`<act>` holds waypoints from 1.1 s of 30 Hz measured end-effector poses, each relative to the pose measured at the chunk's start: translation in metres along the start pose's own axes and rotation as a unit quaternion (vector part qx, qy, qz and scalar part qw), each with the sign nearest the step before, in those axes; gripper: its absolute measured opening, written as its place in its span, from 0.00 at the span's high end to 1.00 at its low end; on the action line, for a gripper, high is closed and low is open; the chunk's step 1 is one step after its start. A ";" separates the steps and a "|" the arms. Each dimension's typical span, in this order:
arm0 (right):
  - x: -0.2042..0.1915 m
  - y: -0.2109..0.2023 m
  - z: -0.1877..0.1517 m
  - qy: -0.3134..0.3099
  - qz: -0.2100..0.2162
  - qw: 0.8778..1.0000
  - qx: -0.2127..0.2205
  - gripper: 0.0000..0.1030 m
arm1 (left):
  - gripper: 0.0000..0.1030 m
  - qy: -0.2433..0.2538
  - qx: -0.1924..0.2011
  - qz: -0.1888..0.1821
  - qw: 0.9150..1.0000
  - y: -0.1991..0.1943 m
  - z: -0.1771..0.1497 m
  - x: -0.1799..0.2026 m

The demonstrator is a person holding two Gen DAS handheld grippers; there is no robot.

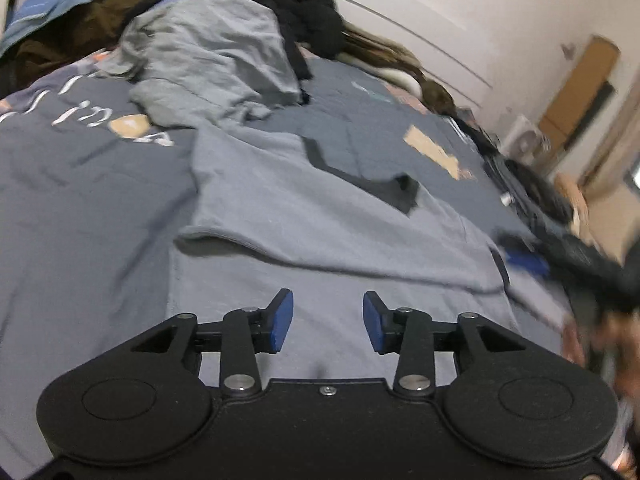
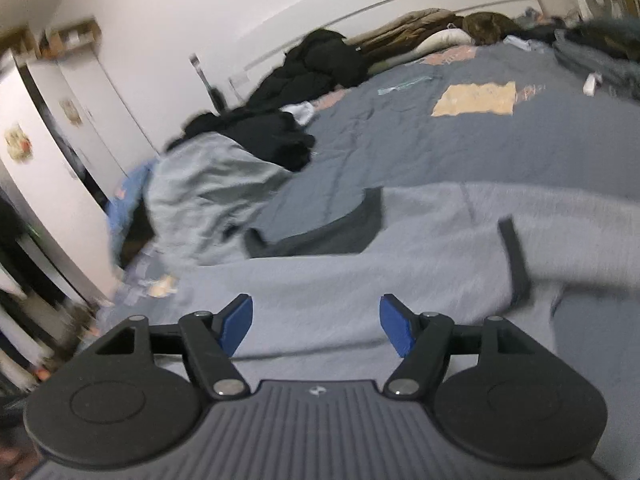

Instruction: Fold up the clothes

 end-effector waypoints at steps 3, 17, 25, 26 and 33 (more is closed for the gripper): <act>0.010 0.036 0.029 -0.076 -0.026 0.996 -0.047 0.31 | 0.58 0.020 0.022 0.005 1.000 -0.001 0.007 0.005; 0.077 0.188 0.093 -0.178 -0.095 0.966 -0.165 0.30 | 0.54 0.015 -0.005 0.005 1.000 0.045 0.010 -0.011; 0.089 0.214 0.084 -0.208 -0.092 0.950 -0.215 0.32 | 0.52 0.025 -0.012 0.001 1.000 0.047 0.006 -0.004; 0.091 0.217 0.083 -0.206 -0.093 0.949 -0.220 0.34 | 0.52 0.025 -0.012 0.003 1.000 0.048 0.005 -0.004; 0.088 0.223 0.089 -0.212 -0.095 0.948 -0.219 0.89 | 0.52 0.021 -0.014 0.011 1.000 0.049 0.005 -0.007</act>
Point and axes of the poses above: each gripper's, at about its wrist camera, not at the fingertips, and y roughly the way its jaws point, x to its right, z to its top, the point moved 7 cm from there along y, roughly the way its jaws point, and after that the axes turned 15 degrees about z, right-handed, at the moved point
